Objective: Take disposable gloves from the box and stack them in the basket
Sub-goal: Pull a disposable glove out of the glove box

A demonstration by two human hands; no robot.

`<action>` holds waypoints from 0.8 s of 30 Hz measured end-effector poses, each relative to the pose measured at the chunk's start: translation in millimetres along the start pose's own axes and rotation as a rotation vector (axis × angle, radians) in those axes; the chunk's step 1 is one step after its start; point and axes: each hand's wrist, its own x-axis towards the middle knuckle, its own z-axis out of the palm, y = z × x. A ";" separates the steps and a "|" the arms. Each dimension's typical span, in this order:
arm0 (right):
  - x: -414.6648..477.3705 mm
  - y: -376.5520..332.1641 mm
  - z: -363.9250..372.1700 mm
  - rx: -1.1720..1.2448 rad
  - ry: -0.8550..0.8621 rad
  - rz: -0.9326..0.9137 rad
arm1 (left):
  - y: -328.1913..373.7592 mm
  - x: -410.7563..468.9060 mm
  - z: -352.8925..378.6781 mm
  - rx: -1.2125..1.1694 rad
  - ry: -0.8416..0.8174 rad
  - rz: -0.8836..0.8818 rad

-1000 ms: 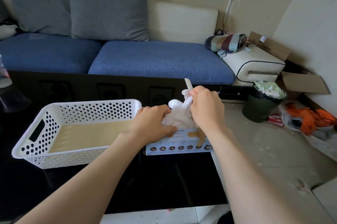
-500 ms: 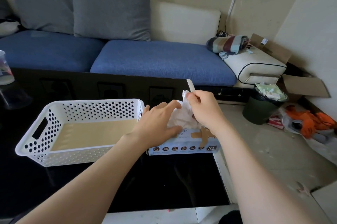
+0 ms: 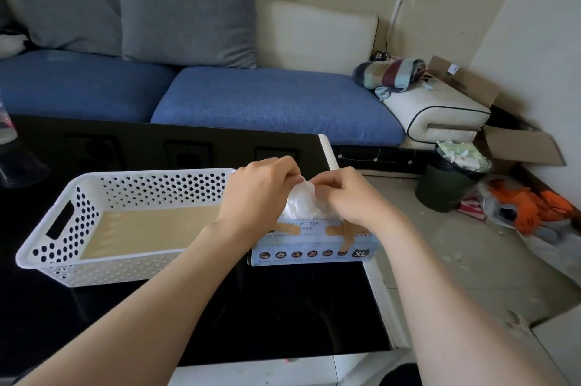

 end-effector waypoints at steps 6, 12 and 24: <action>1.7 3.4 1.4 -0.096 -0.015 -0.020 | 10.5 -2.0 -0.3 -0.126 0.007 0.011; 2.1 9.3 4.7 -0.257 -0.016 0.032 | 6.8 -1.6 4.2 -0.309 -0.083 -0.106; -7.0 -8.2 4.3 -0.214 0.104 -0.198 | -2.0 2.0 1.9 -0.495 -0.281 -0.334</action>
